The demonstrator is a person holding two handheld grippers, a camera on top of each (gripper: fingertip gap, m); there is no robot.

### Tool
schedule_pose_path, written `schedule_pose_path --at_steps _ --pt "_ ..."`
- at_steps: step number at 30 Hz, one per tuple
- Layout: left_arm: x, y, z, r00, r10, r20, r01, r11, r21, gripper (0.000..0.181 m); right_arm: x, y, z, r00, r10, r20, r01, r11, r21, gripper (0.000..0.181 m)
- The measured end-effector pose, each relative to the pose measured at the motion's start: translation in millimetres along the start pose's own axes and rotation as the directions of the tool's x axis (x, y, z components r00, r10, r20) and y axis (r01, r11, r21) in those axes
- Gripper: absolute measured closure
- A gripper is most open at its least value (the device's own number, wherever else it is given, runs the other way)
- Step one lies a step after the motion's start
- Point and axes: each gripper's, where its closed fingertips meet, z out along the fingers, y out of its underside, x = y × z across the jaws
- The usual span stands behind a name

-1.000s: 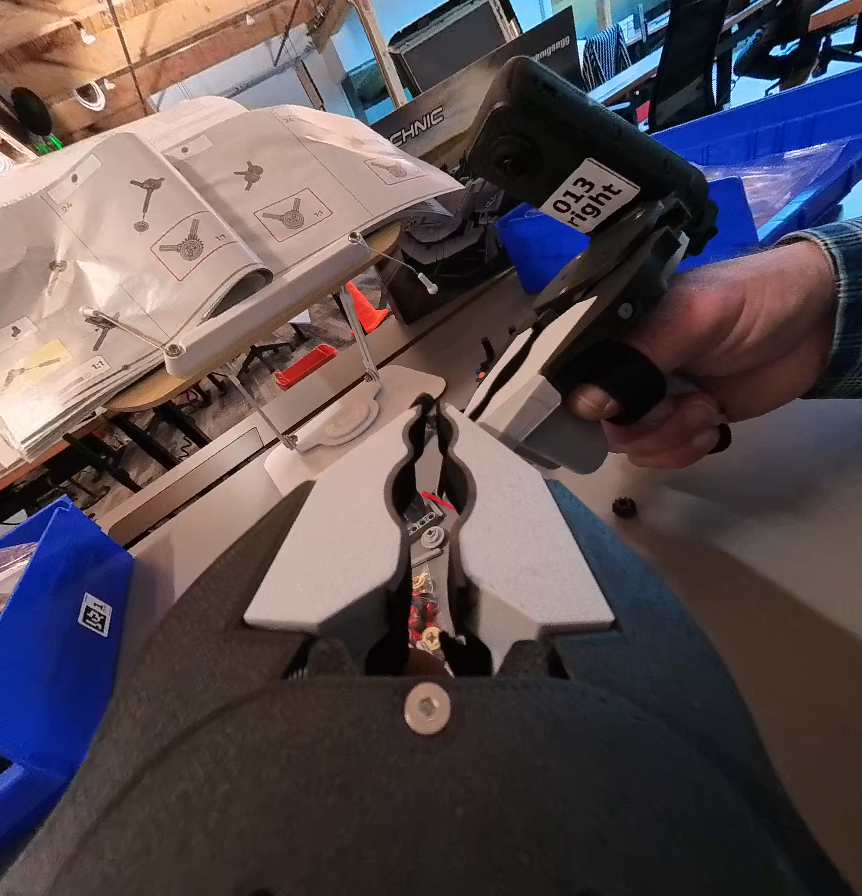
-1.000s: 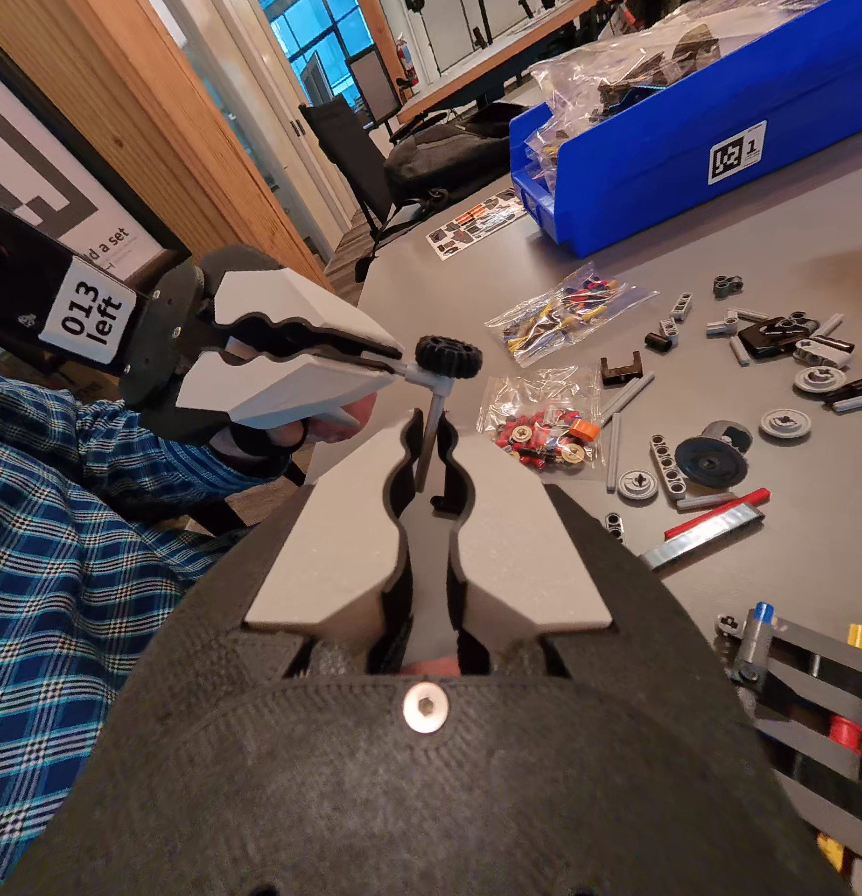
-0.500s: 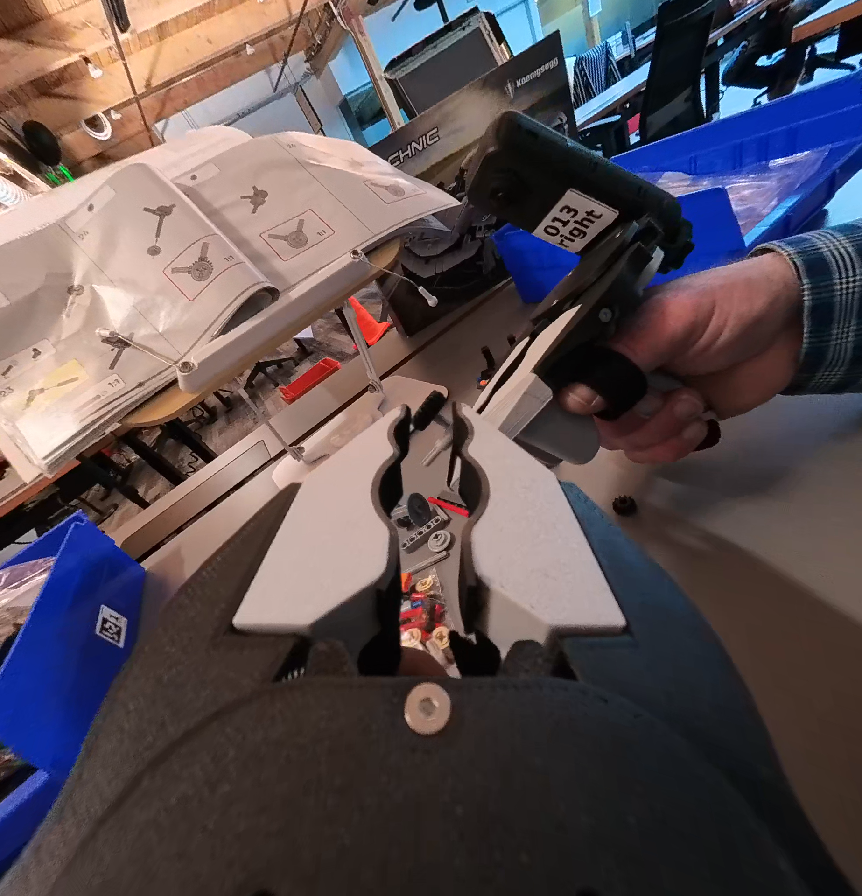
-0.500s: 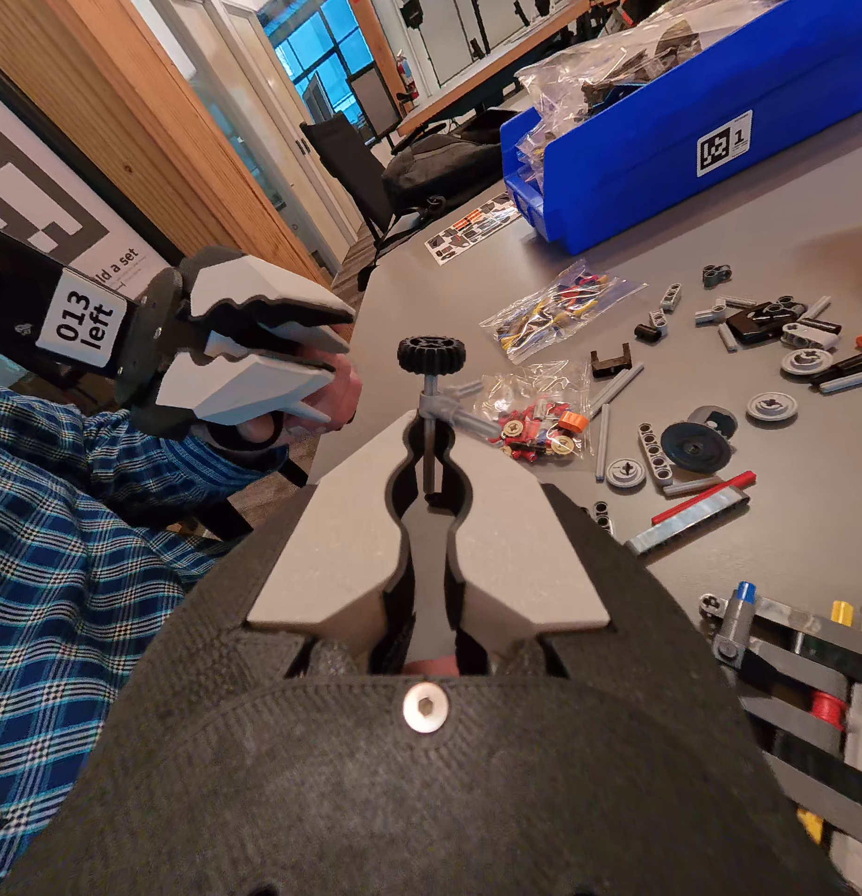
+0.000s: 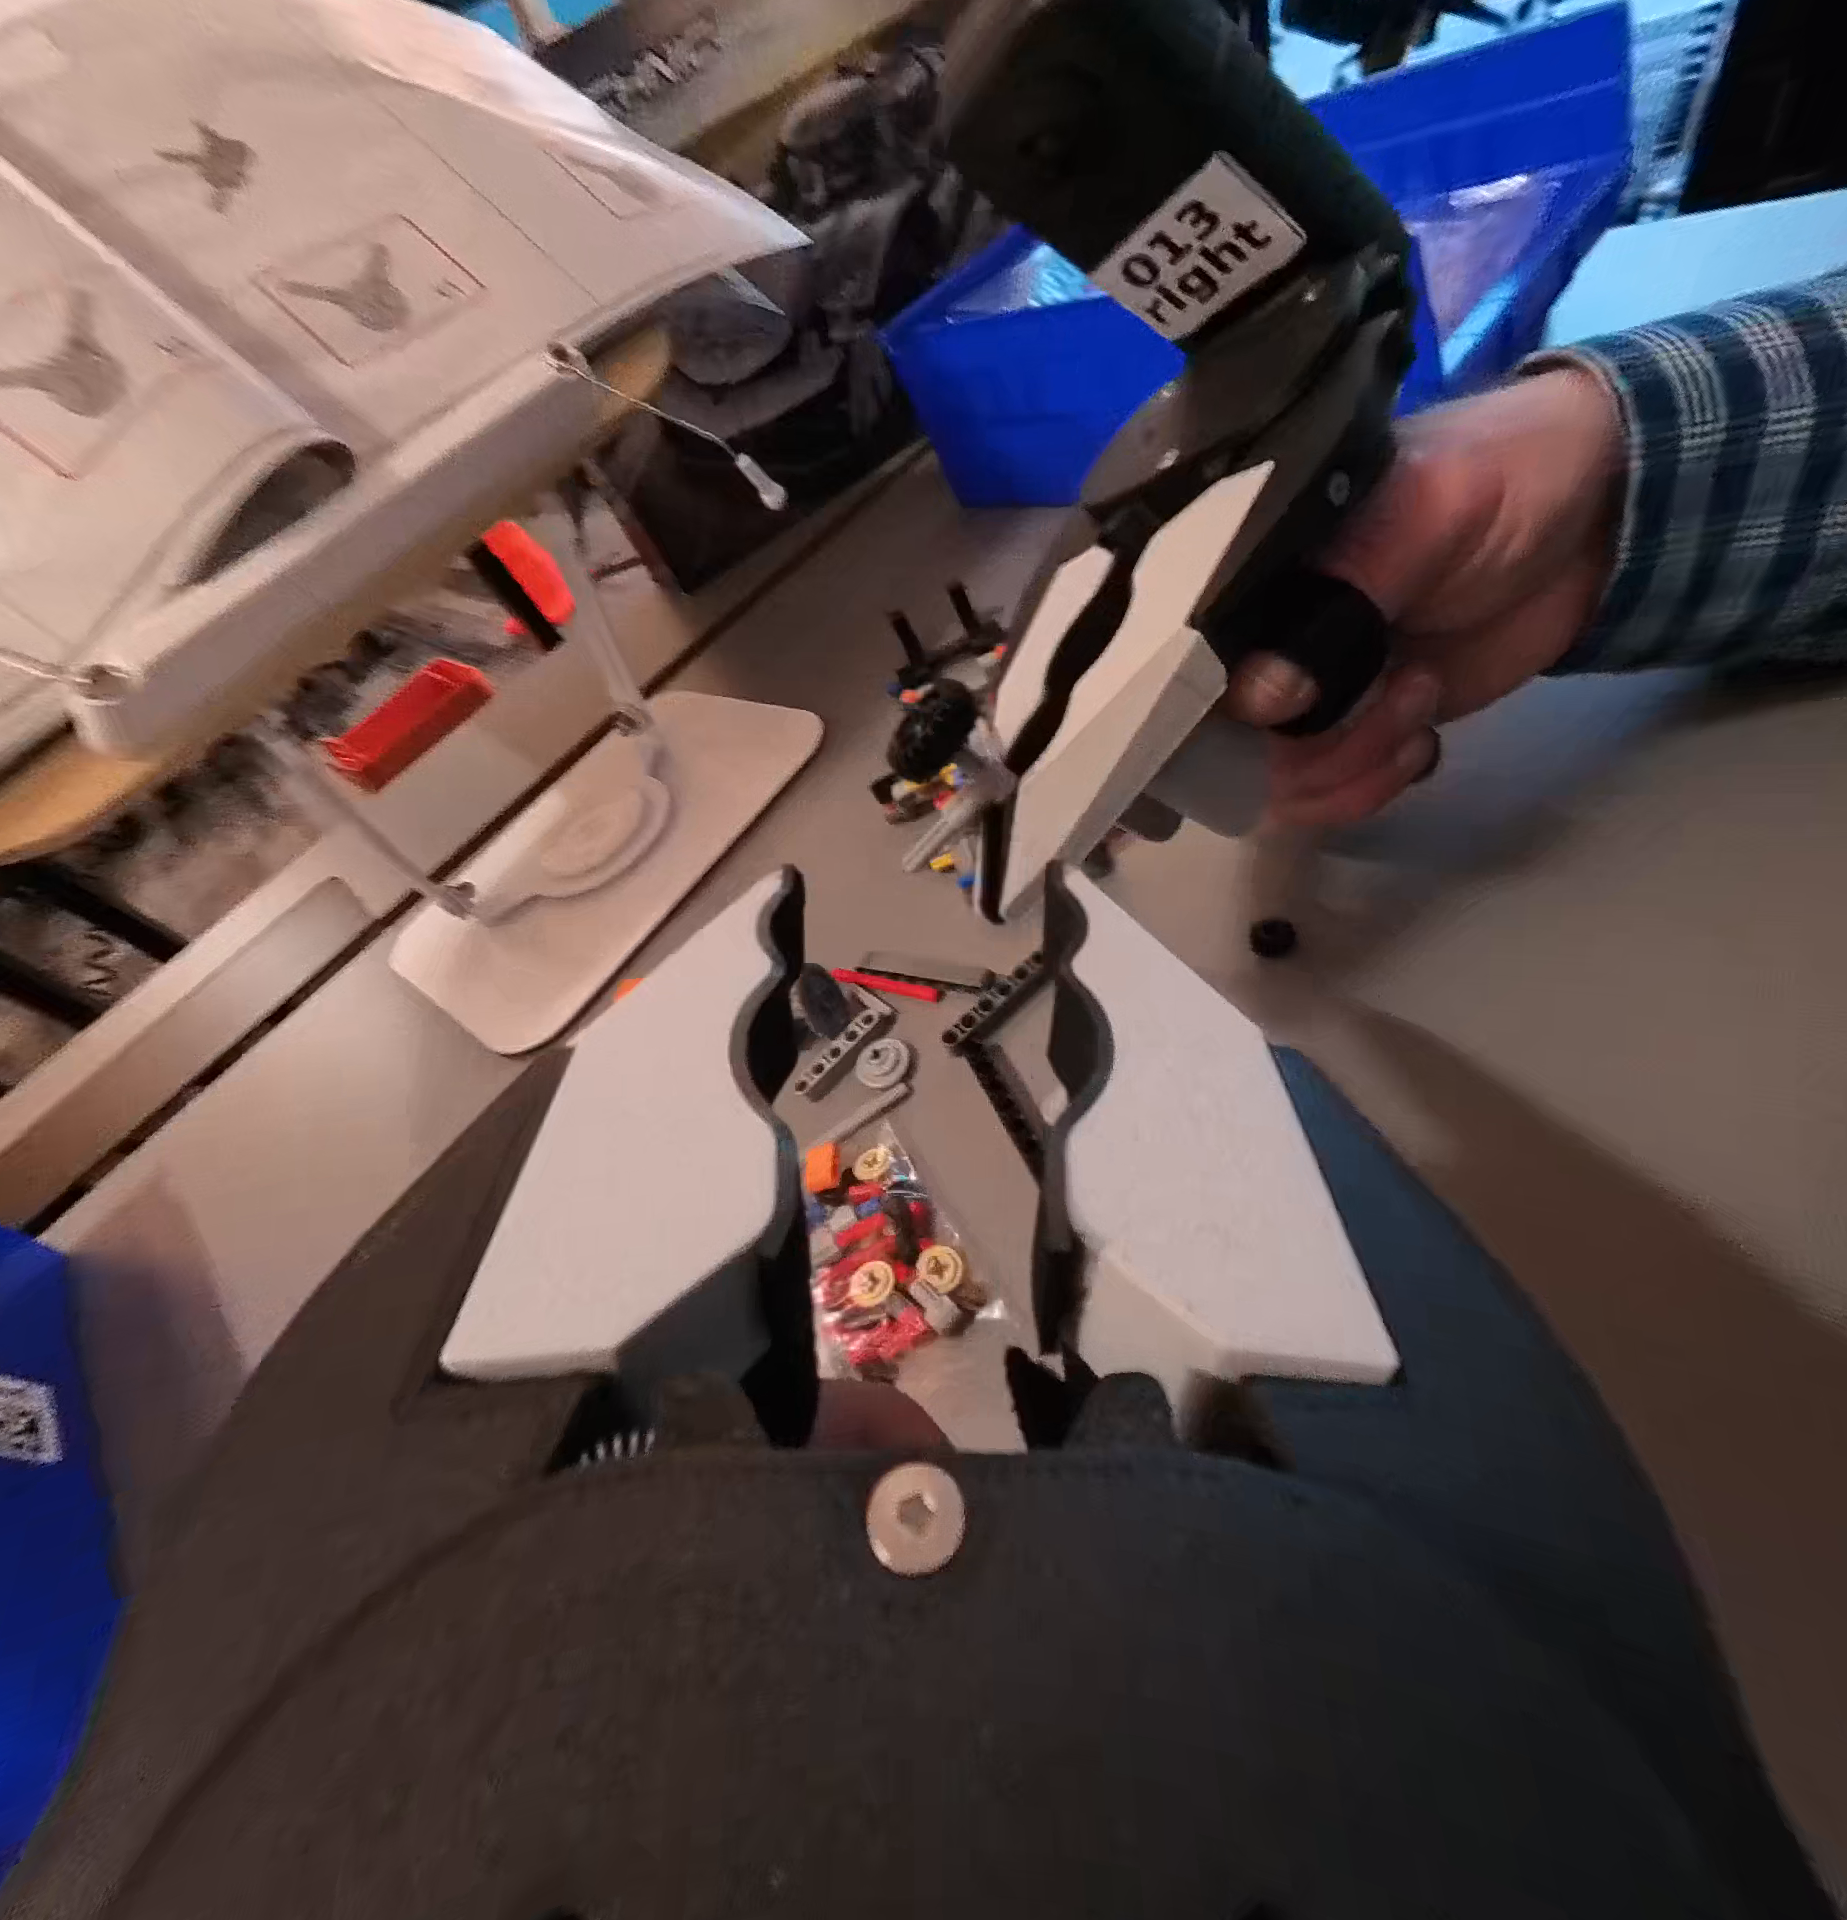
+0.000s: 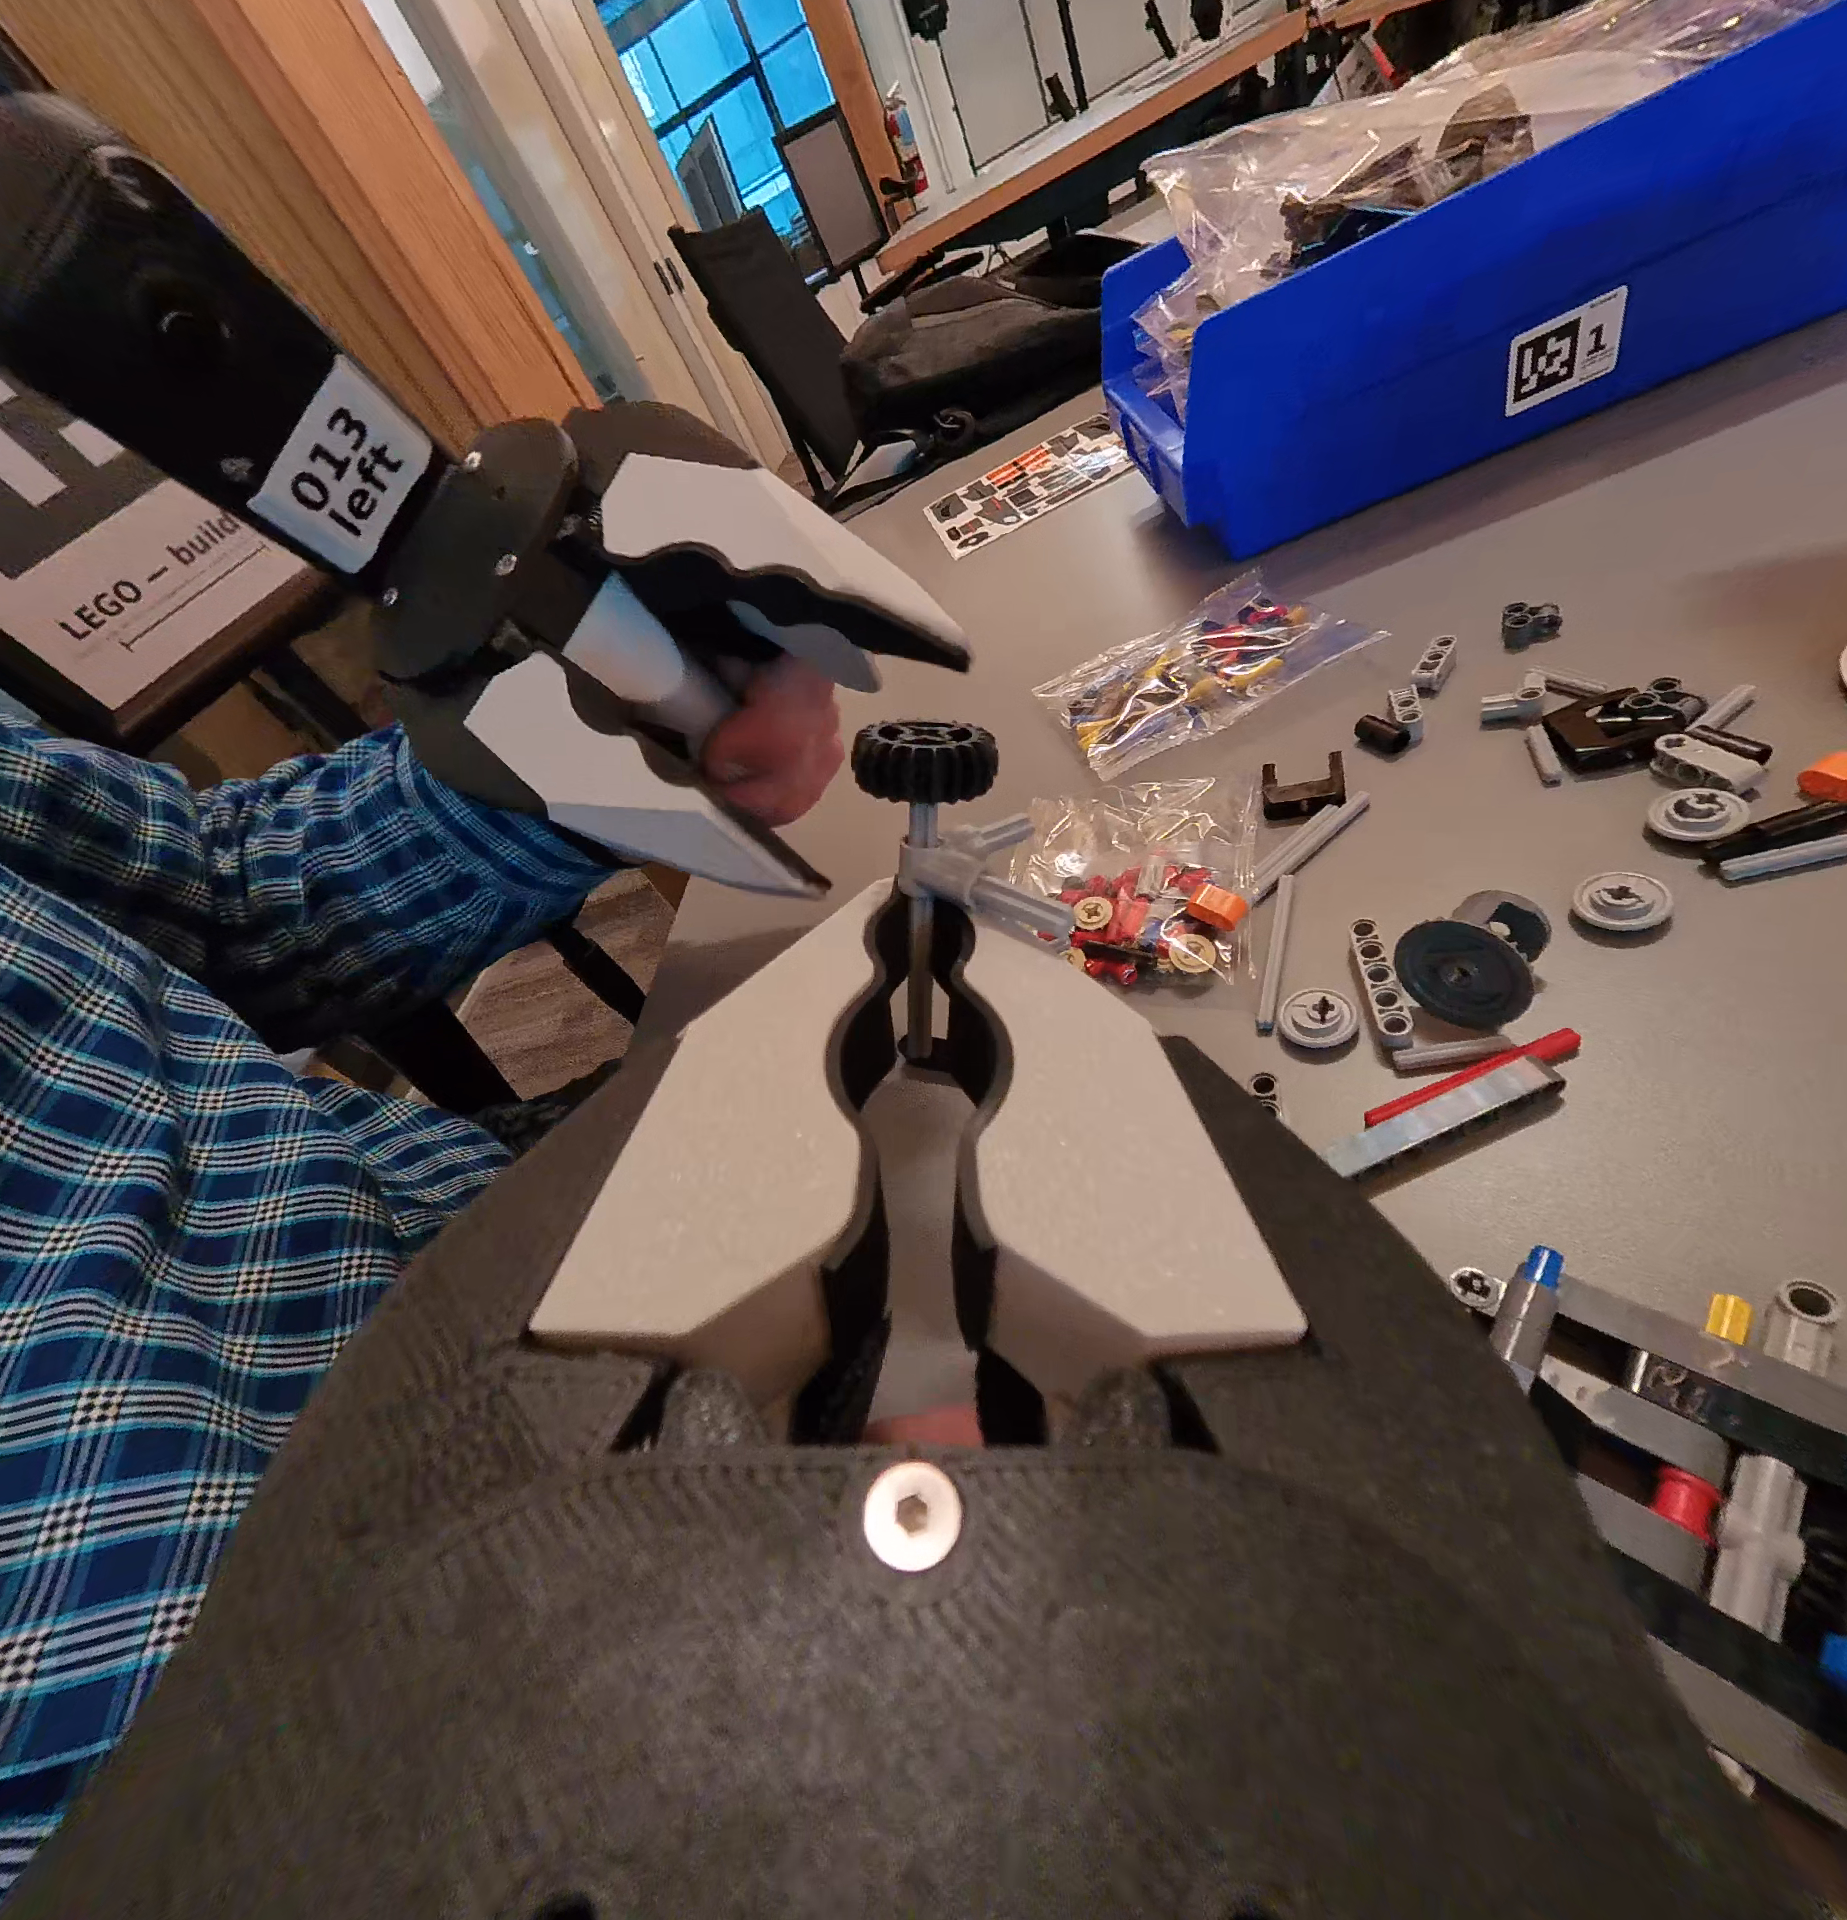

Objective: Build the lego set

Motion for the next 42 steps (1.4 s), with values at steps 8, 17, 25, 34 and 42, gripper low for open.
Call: schedule_pose_path --at_steps 8,17,25,34,42 --pt "9.8 6.7 14.8 0.986 -0.099 -0.135 0.099 0.995 -0.011 0.135 4.0 -0.2 -0.9 1.000 -0.019 -0.017 0.019 1.000 0.014 0.181" --pt "18.3 3.0 28.4 0.953 -0.224 -0.203 0.229 0.973 0.000 0.131 6.0 -1.8 -2.2 0.997 -0.063 -0.047 0.064 0.997 0.032 0.181" --pt "18.2 3.4 32.9 0.944 -0.255 -0.211 0.260 0.966 -0.003 0.135 10.3 -3.6 -6.1 0.993 -0.087 -0.078 0.090 0.995 0.038 0.181" --pt "10.6 -1.0 28.3 0.936 -0.291 -0.196 0.305 0.952 0.041 0.143 17.2 -1.3 -8.4 0.985 -0.117 -0.125 0.121 0.992 0.025 0.181" --pt "10.4 -2.7 28.6 0.943 -0.282 -0.177 0.295 0.954 0.048 0.155 18.2 0.1 -7.6 0.983 -0.126 -0.135 0.130 0.991 0.020 0.181"
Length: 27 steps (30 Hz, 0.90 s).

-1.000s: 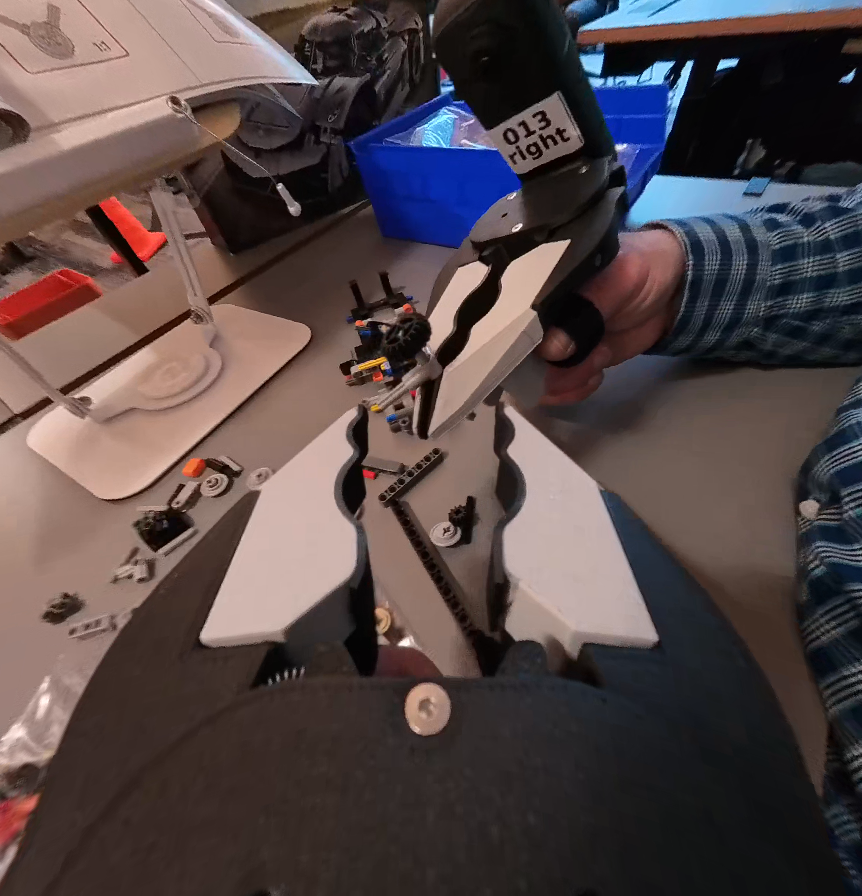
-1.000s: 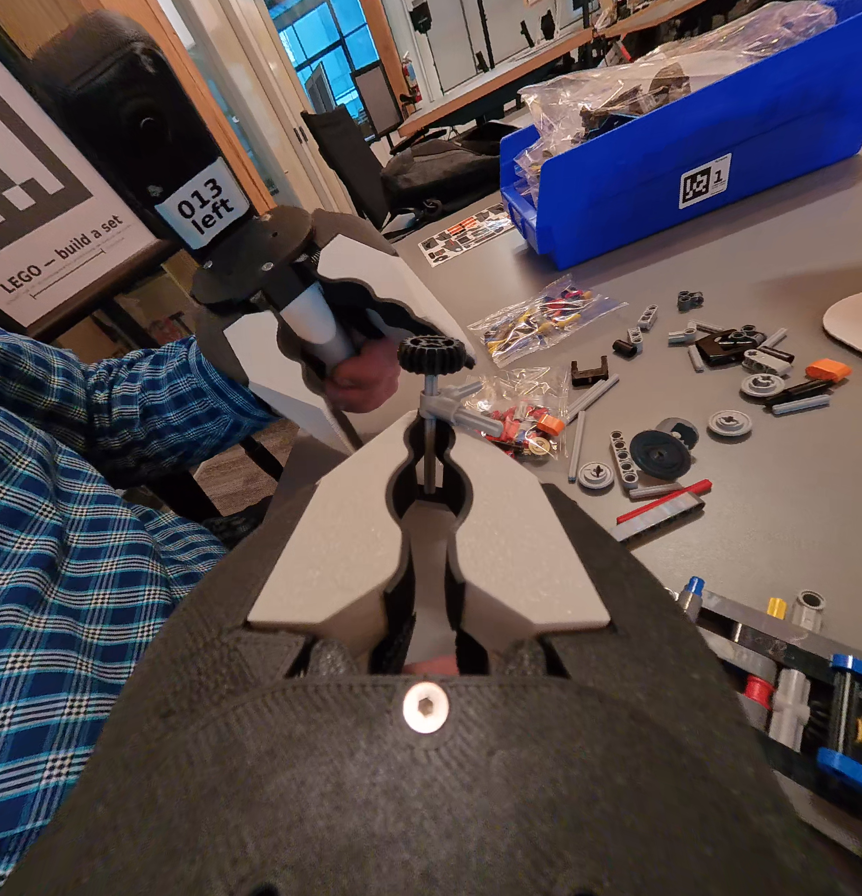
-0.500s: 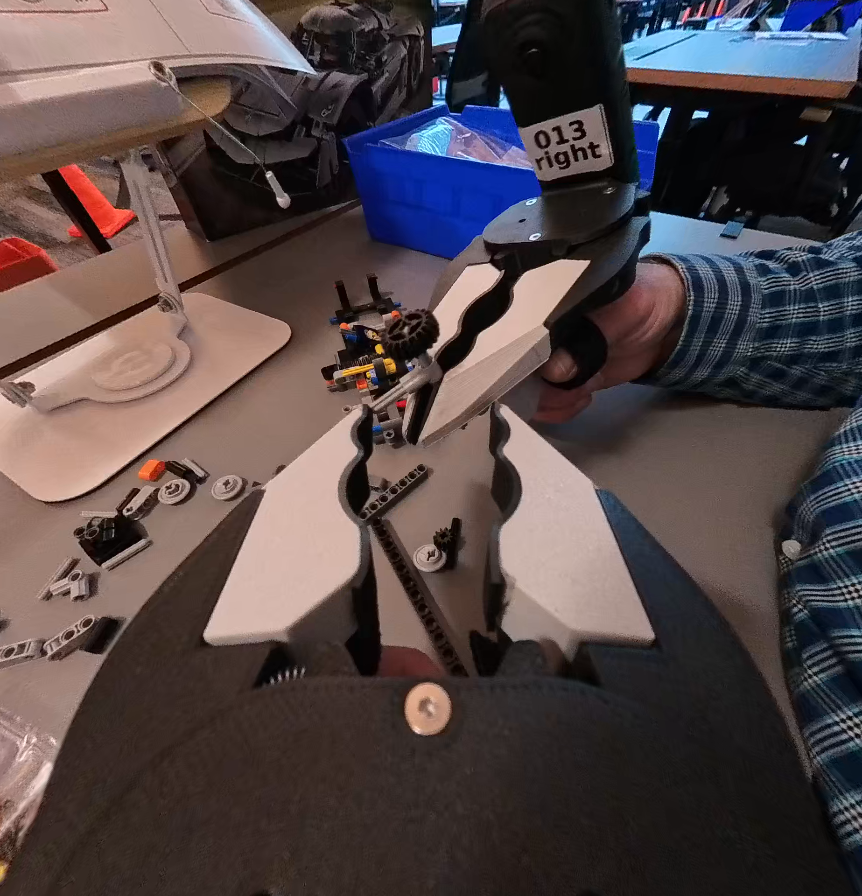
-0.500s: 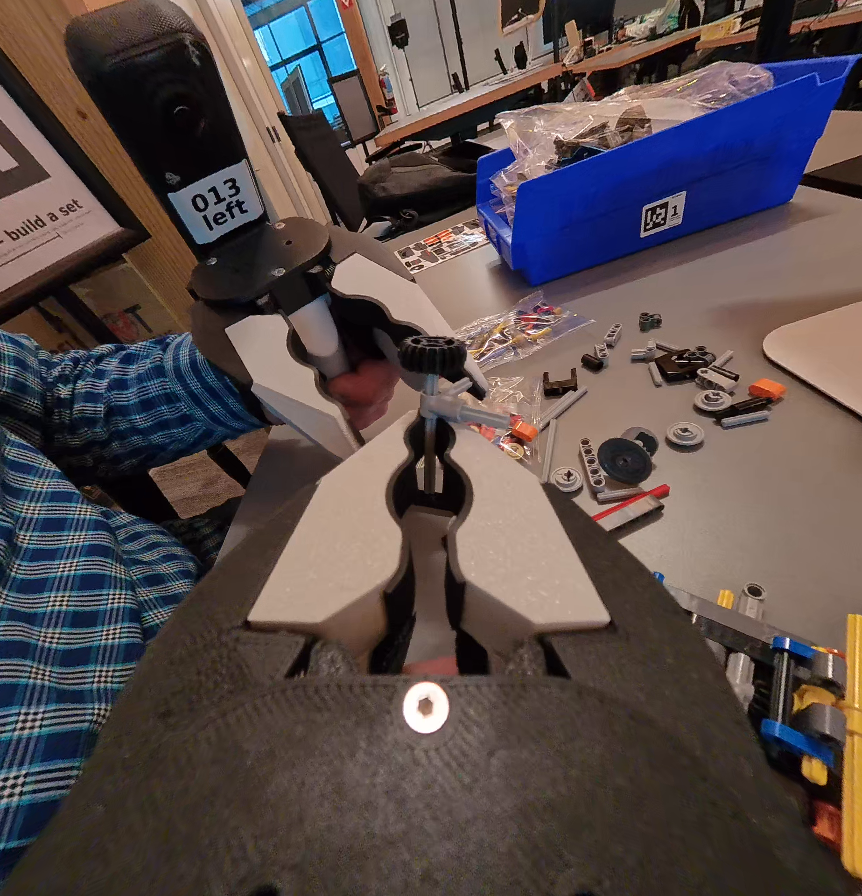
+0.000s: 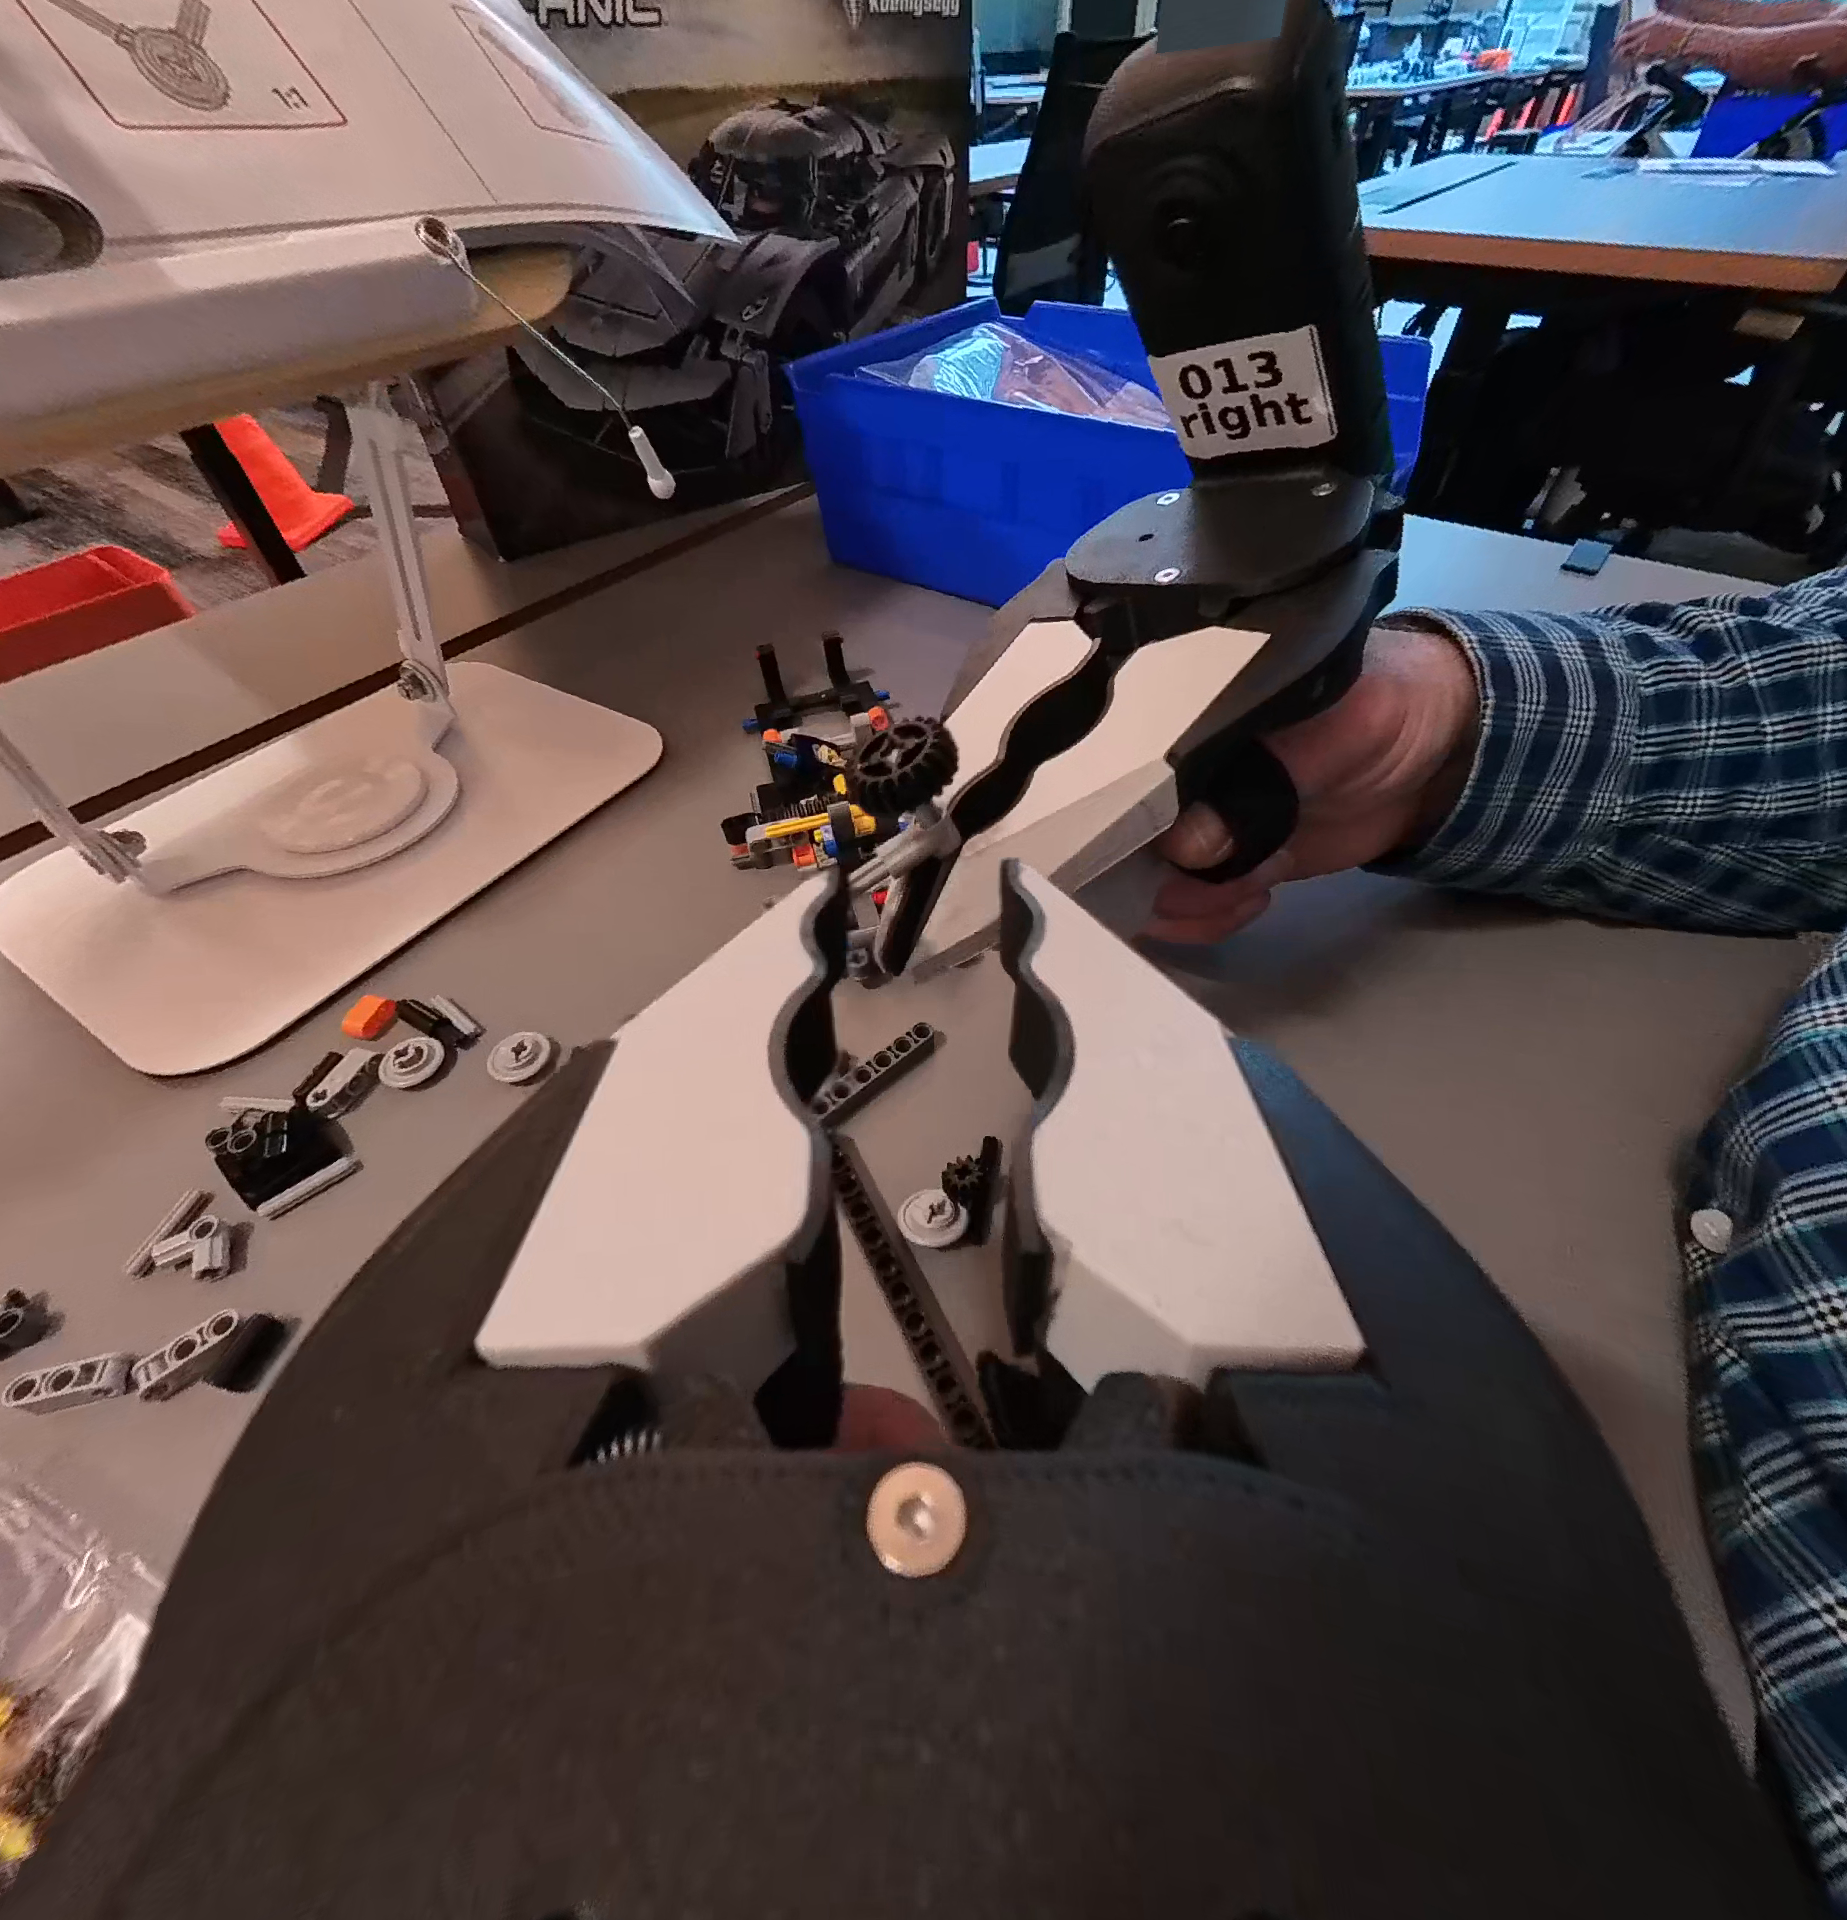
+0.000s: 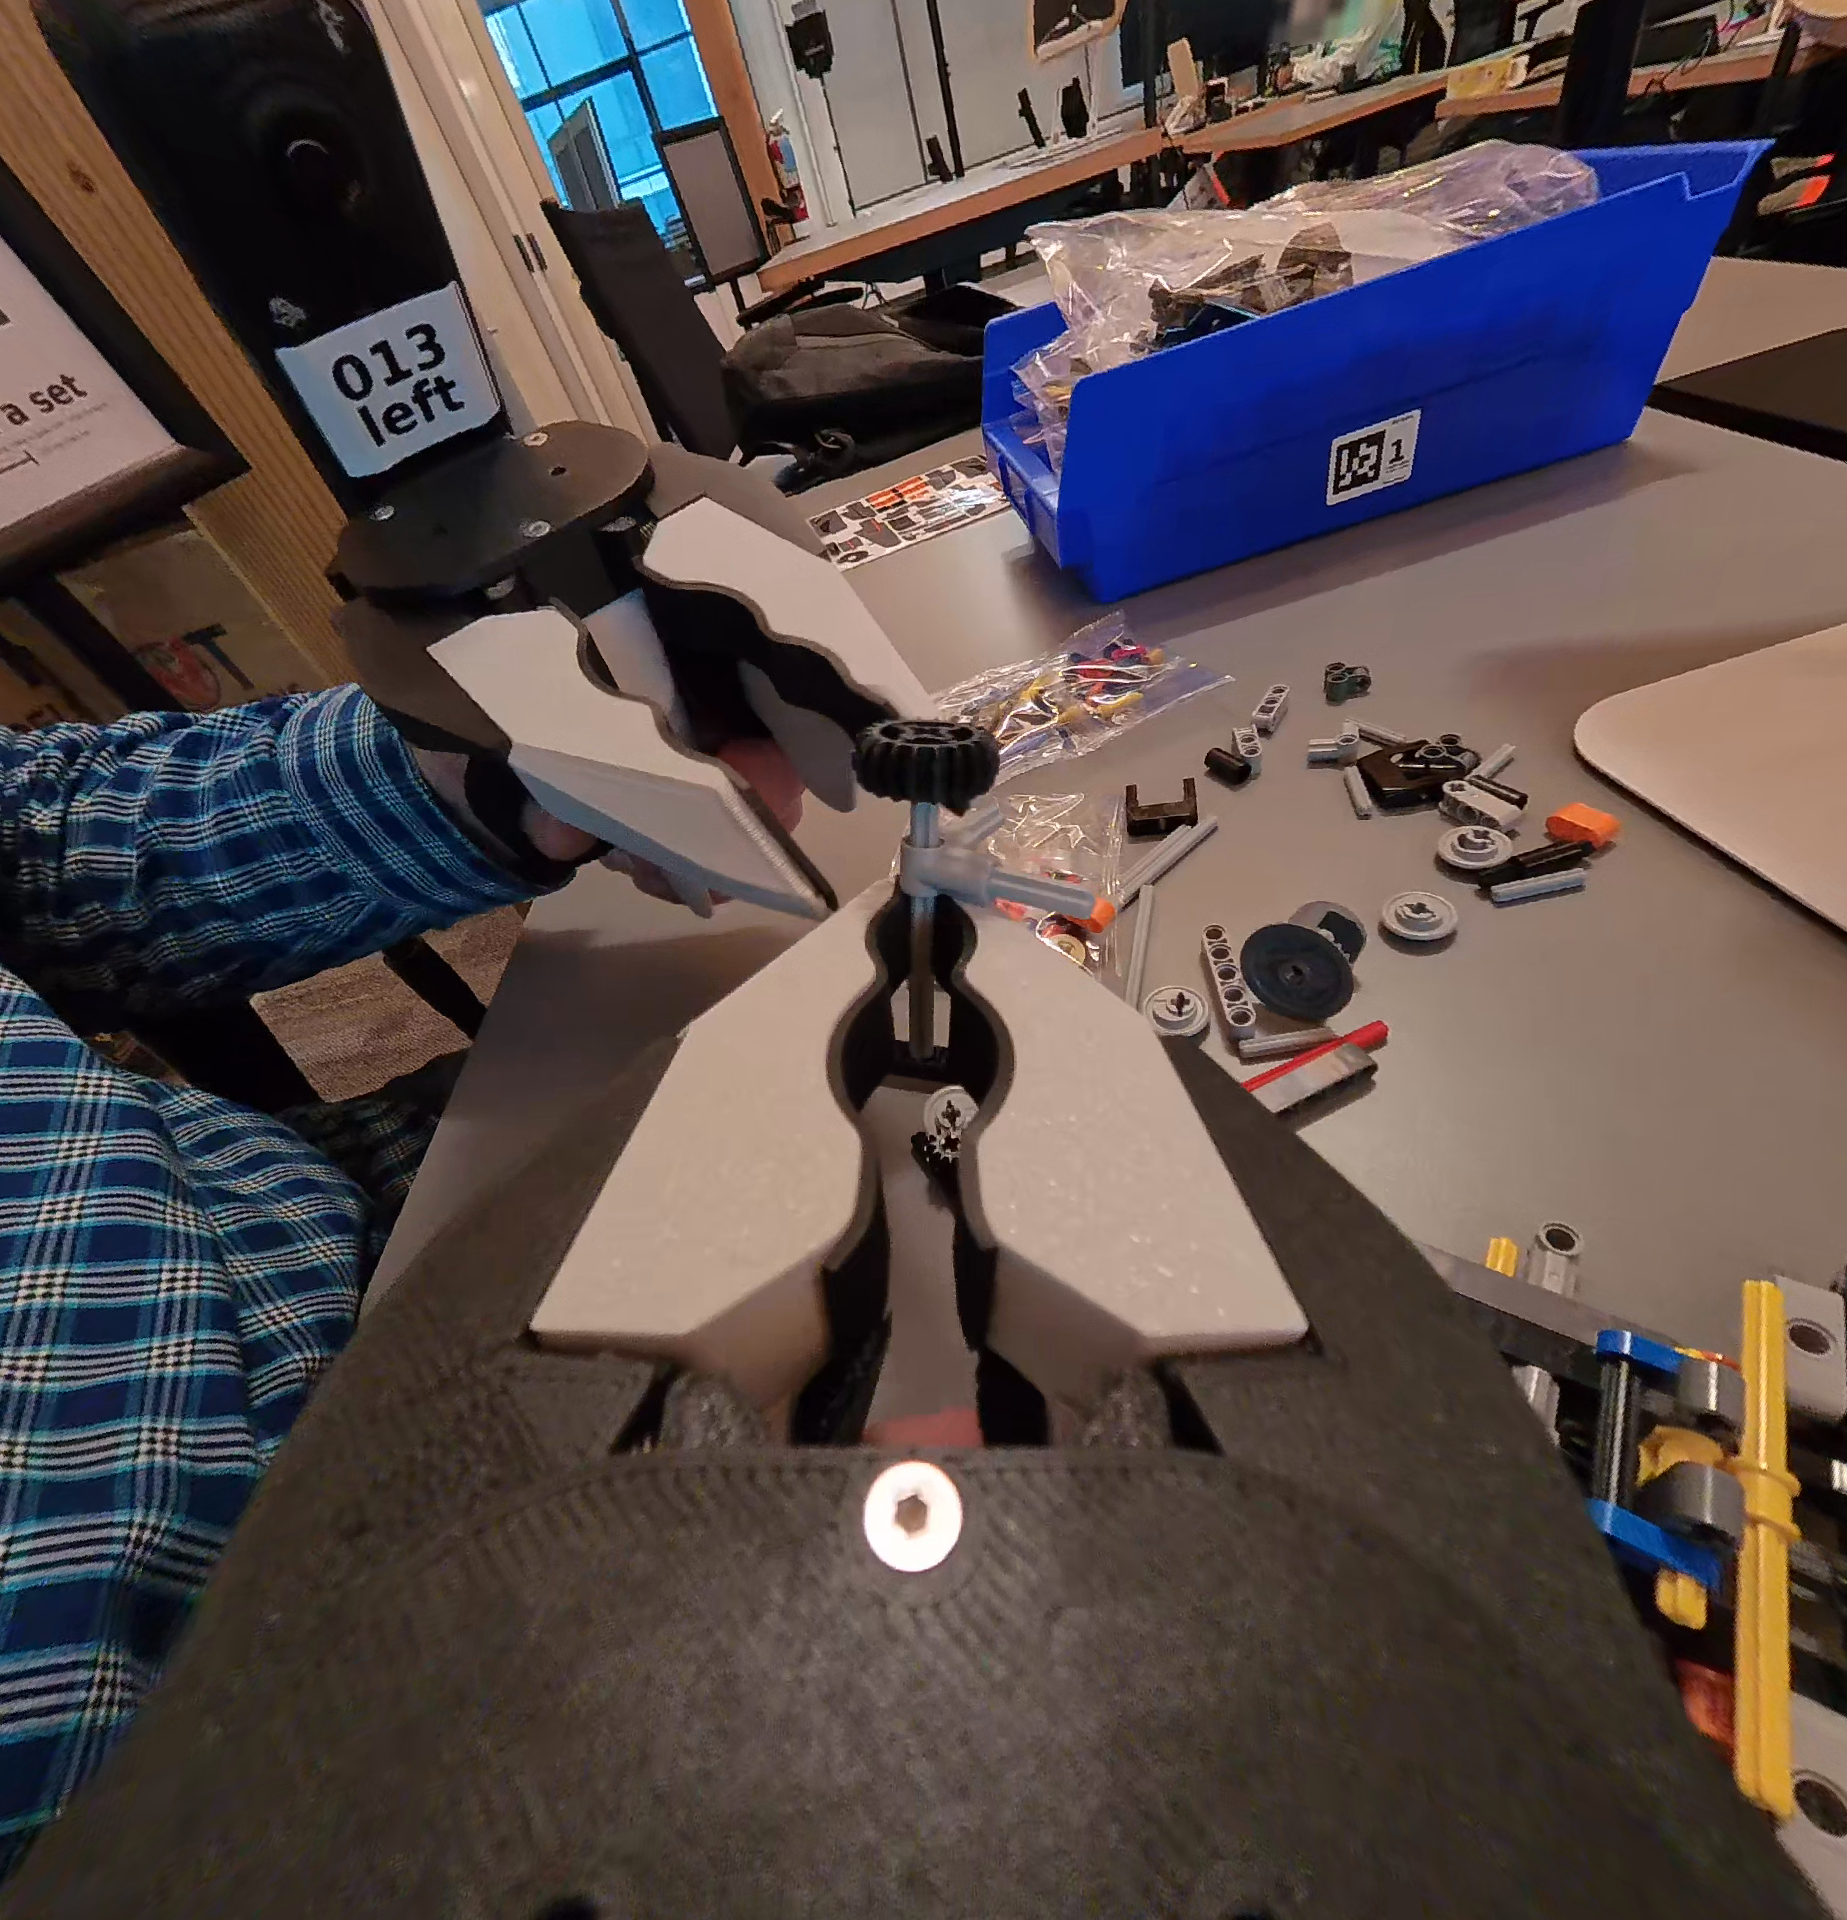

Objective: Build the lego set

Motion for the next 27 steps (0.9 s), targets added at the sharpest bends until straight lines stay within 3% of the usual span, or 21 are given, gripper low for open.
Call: schedule_pose_path --at_steps 4,9,13,23,27 --pt "-2.0 -2.2 -1.5 1.000 0.006 0.017 -0.006 1.000 0.004 0.161 -0.6 -1.8 -0.2 1.000 0.006 0.001 -0.006 1.000 0.011 0.181" --pt "-3.5 1.1 -2.5 0.999 -0.029 0.015 0.029 0.999 -0.020 0.147 4.3 -10.8 -5.2 0.998 0.062 -0.003 -0.061 0.996 0.071 0.181" --pt "1.6 7.5 2.0 0.999 -0.047 -0.002 0.047 0.998 -0.046 0.147 3.3 -19.1 -8.1 0.994 0.109 0.023 -0.111 0.986 0.127 0.181" --pt "7.6 6.0 10.0 0.998 -0.054 0.015 0.054 0.998 -0.016 0.181 -1.6 -20.9 -7.3 0.989 0.136 0.060 -0.144 0.978 0.149 0.181" --pt "7.1 5.2 9.5 0.999 -0.043 0.025 0.043 0.999 -0.006 0.181 -2.2 -21.5 -7.4 0.988 0.141 0.068 -0.150 0.976 0.155 0.181"
